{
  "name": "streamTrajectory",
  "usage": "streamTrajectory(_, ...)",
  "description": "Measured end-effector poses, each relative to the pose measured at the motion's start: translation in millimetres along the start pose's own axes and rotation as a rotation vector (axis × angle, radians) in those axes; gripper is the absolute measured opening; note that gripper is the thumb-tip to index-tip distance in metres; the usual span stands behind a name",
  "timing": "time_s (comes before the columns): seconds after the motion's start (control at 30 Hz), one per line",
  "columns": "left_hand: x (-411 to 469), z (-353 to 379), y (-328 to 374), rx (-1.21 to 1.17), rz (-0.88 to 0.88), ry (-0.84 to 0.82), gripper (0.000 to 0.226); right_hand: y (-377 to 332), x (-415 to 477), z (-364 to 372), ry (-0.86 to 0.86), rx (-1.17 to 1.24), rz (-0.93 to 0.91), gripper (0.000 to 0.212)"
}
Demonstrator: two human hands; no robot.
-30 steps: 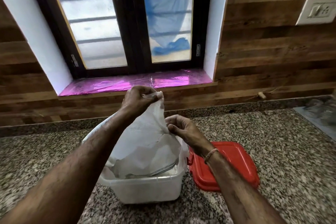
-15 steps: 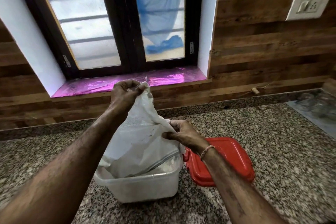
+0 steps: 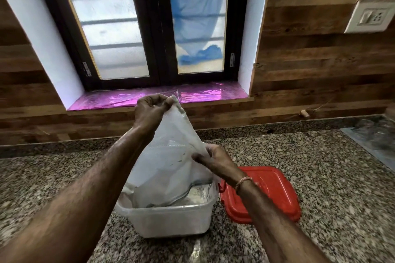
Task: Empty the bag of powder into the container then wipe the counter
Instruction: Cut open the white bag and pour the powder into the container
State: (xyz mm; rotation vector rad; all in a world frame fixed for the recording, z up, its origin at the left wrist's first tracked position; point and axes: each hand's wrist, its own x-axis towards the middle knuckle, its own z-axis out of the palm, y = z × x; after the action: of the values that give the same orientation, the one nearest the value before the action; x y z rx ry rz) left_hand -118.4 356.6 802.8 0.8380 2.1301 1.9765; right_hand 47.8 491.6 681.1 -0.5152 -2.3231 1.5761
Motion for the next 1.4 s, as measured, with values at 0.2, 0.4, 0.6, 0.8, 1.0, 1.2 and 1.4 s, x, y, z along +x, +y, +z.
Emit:
streamTrajectory(0.2, -14, 10, -4, 0.154, 0.108, -0.088, 0.010, -45, 21, -13, 0.086, 0.272, -0.159, 0.031)
streamTrajectory(0.4, -18, 0, -20, 0.414, 0.186, -0.073, 0.011, -75, 42, -19, 0.190, 0.220, -0.195, 0.018)
streamTrajectory(0.6, -27, -21, -32, 0.500, 0.160, 0.032, 0.013, -78, 51, -9, 0.298, -0.199, -0.245, 0.037)
streamTrajectory(0.8, -29, -28, -46, 0.582, 0.045, -0.138, 0.008, -122, 42, 1, 0.515, -0.595, -0.703, 0.082)
streamTrajectory(1.0, -37, -29, -44, 0.546, 0.097, -0.099, 0.012, -98, 40, -5, -0.023, -1.041, -0.355, 0.045)
streamTrajectory(1.2, -39, -24, -45, 0.562, 0.075, -0.101, 0.008, -98, 33, 5, 0.239, -0.933, -0.533, 0.069)
streamTrajectory(1.4, -54, -33, -42, 0.668, 0.153, -0.161, 0.018, -84, 25, 7, 0.271, -1.016, -0.318, 0.012)
